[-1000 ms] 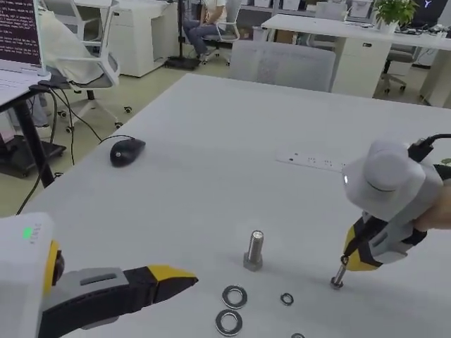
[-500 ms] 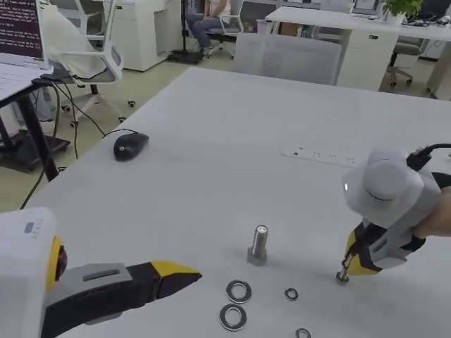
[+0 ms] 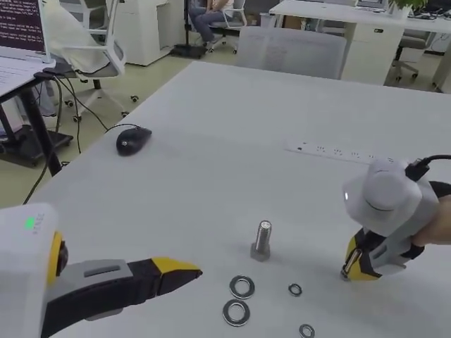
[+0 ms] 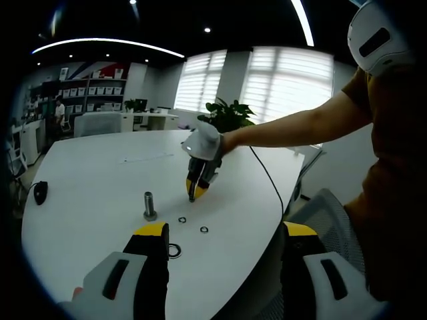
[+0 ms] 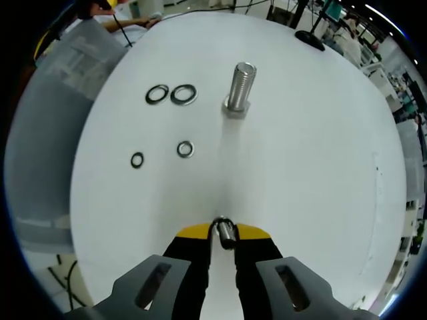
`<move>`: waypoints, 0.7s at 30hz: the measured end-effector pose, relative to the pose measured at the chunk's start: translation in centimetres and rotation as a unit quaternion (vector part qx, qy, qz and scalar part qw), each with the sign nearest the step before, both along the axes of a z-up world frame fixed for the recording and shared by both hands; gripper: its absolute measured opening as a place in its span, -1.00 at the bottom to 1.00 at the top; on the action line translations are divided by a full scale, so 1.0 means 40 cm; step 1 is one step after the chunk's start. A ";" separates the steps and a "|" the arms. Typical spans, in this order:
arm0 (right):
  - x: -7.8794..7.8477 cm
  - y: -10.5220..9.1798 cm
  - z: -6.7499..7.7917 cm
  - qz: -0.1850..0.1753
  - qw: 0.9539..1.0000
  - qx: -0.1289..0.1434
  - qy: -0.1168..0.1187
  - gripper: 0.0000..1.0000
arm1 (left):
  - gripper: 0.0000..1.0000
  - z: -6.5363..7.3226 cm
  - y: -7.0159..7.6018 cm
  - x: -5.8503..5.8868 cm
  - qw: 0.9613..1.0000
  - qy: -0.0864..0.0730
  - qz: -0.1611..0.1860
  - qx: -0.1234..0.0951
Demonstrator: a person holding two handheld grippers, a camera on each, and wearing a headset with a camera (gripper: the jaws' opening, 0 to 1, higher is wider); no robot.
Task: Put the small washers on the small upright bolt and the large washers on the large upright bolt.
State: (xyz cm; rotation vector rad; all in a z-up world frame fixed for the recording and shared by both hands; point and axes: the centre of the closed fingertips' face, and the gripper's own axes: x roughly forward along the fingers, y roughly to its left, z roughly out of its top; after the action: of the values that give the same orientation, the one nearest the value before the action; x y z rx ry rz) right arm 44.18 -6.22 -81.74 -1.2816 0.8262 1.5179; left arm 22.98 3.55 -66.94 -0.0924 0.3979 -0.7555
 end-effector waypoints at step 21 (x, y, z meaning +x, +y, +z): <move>-0.019 -0.030 0.052 -0.017 1.000 0.016 -0.008 -0.66 | 0.35 0.012 -0.002 -0.011 1.000 -0.007 0.002 0.006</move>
State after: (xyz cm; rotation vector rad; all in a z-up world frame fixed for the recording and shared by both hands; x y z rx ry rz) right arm 43.43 -7.40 -79.67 -1.2479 0.8065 1.4871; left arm 22.55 3.48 -66.45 -0.0768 0.3886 -0.7501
